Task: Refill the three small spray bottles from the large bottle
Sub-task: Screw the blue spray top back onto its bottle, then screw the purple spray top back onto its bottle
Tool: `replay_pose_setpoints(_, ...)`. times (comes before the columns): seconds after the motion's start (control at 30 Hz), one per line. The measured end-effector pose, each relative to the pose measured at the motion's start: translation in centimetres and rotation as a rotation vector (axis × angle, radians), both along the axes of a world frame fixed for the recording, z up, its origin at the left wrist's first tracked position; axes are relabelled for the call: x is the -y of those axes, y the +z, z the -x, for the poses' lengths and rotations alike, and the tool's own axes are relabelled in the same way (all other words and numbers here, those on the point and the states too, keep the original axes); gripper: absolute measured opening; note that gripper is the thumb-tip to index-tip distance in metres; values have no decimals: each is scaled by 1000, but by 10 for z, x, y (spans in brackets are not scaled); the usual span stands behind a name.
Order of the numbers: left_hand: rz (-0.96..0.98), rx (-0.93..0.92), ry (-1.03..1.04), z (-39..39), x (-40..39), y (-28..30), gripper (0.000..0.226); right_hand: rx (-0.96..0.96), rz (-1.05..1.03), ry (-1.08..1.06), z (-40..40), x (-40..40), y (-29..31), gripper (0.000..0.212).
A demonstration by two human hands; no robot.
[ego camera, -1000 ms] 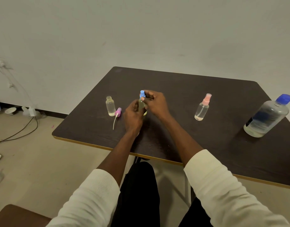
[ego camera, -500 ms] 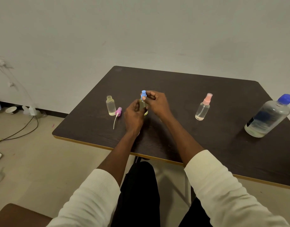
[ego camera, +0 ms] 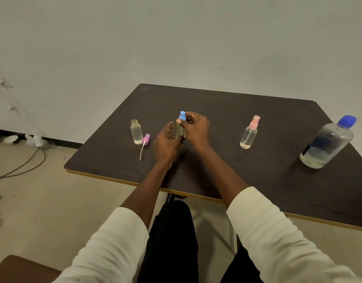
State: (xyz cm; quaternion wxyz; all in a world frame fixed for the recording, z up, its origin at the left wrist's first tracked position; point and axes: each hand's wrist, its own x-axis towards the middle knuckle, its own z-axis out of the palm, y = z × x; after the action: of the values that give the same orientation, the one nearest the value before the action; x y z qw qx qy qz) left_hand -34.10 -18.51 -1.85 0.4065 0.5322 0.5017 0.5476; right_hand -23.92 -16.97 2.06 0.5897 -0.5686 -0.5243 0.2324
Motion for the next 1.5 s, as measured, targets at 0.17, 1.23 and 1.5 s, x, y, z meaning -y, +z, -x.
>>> replay_pose_setpoints(0.17,24,-128,46,-4,-1,1,56,58,-55,-219,-32,8,5,6)
replay_pose_setpoints(1.23,30,183,269,120,-1,5,51,274,443,119,101,-3,-15,28)
replay_pose_setpoints(1.5,32,74,158,122,-11,-4,56,388,503,83,109,-12,-4,28)
